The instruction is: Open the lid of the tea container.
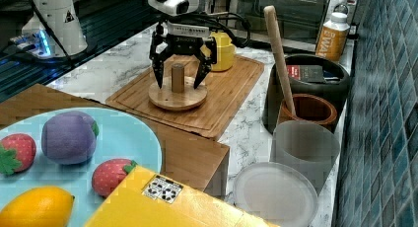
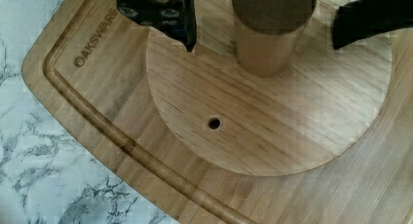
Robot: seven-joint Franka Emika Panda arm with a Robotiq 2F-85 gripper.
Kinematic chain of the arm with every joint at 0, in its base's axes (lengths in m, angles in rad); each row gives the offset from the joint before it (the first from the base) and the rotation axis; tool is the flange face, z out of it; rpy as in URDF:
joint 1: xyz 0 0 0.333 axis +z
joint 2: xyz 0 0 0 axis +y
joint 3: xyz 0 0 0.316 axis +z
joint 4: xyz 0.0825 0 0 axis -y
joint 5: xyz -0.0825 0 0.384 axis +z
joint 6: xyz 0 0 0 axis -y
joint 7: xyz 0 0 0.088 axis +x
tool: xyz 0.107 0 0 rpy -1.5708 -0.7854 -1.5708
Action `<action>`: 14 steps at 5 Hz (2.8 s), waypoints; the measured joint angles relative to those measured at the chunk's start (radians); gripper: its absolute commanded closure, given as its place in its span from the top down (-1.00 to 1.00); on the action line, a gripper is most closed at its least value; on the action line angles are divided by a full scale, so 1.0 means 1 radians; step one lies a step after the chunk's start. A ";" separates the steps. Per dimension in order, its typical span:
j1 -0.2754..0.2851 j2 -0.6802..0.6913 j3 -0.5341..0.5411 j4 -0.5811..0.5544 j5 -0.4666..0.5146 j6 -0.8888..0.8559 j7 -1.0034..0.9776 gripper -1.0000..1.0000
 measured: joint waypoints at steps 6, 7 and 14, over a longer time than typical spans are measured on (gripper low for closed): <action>-0.014 -0.022 -0.003 0.014 0.012 0.012 0.000 -1.00; -0.012 -0.023 -0.003 0.014 0.012 0.008 0.000 -1.00; 0.035 -0.300 0.063 0.119 -0.038 -0.249 -0.004 -1.00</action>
